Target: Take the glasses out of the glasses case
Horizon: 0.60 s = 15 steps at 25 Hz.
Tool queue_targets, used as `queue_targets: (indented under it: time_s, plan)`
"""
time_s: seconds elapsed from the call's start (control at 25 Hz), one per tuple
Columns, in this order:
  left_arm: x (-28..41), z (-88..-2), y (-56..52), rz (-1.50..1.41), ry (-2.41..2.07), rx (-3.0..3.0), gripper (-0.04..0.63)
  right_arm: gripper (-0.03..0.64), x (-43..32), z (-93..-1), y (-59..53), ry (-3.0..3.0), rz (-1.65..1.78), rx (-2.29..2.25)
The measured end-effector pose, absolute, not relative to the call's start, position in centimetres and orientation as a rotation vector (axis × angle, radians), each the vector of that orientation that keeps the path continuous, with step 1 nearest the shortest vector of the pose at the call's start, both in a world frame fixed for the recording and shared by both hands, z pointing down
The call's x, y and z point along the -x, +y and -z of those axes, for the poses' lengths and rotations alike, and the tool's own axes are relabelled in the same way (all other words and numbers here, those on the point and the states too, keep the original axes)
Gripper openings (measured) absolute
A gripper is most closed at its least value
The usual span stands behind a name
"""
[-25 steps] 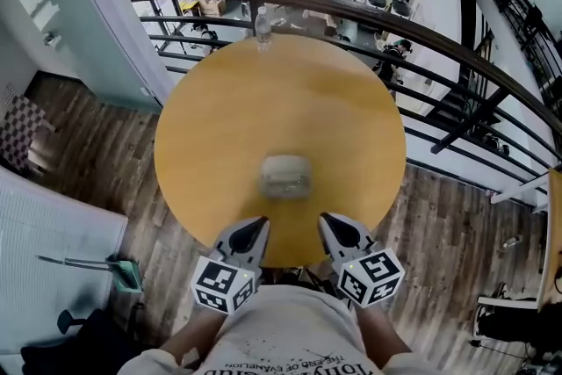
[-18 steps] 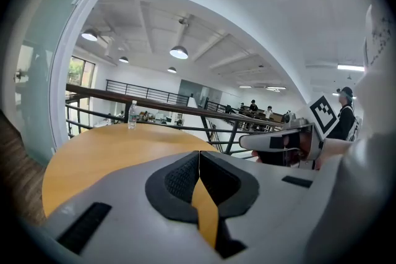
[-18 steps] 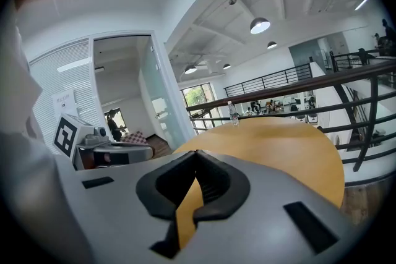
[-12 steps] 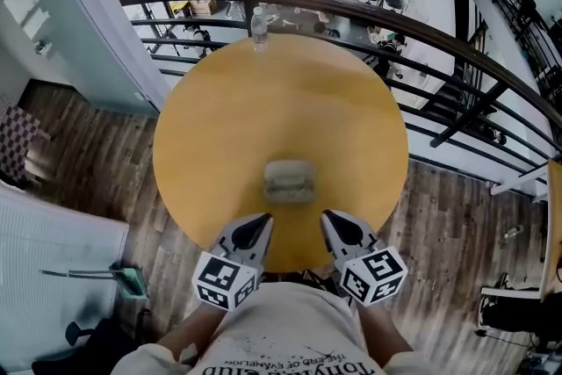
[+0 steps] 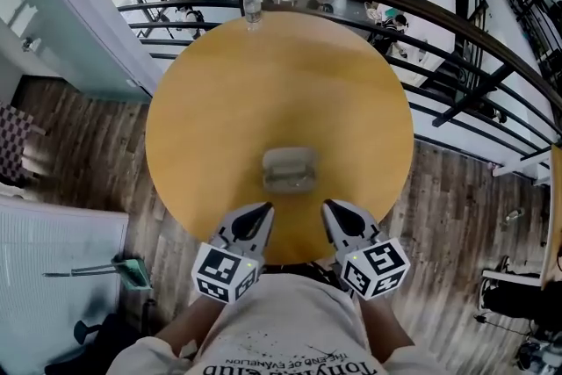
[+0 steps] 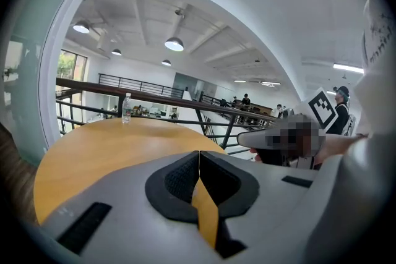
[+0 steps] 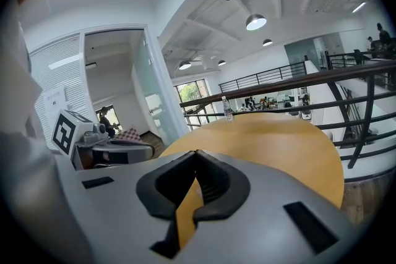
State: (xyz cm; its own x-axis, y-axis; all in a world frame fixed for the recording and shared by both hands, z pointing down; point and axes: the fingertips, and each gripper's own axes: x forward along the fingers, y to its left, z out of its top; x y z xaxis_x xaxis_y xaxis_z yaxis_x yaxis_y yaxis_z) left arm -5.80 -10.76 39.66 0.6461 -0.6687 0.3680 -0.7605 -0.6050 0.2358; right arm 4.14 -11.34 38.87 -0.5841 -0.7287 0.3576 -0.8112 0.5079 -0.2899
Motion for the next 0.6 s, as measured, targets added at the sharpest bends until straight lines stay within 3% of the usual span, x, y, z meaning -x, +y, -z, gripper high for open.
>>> queue_targets:
  time_s: [0.6]
  plan:
    - [5.5, -45.6, -14.8, -0.518, -1.024, -2.500, 0.025, 0.018, -4.0, -44.4, -14.3, -2.480, -0.753, -1.304]
